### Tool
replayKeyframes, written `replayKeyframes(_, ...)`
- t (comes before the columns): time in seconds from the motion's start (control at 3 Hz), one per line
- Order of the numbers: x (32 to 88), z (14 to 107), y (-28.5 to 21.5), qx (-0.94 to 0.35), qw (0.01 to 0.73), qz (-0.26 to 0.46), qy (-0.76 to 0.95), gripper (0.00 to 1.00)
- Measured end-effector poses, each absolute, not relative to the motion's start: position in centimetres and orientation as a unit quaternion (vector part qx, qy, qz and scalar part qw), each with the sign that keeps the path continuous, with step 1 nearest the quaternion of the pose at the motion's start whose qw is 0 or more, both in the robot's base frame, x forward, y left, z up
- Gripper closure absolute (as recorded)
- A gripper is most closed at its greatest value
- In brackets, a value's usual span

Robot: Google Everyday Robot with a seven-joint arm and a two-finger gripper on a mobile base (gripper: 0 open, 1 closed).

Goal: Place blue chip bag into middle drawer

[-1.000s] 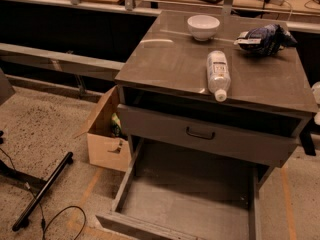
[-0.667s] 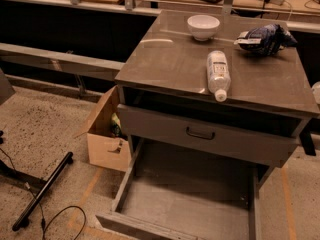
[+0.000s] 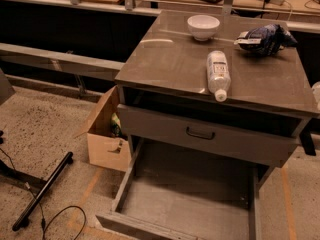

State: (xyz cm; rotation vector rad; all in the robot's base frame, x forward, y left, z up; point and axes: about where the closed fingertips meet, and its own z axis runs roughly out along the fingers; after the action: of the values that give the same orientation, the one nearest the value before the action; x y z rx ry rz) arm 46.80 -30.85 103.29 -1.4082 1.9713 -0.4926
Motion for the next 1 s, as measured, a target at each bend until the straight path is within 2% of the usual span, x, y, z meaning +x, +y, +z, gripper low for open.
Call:
replayKeyframes(0.67, 46.6, 102.3, -30.0, -0.514, 0.352, -0.201, 0.756, 0.0)
replayKeyframes(1.0, 50.1, 101.8, -30.1, -0.499, 0.397, -0.216, 0.739, 0.0)
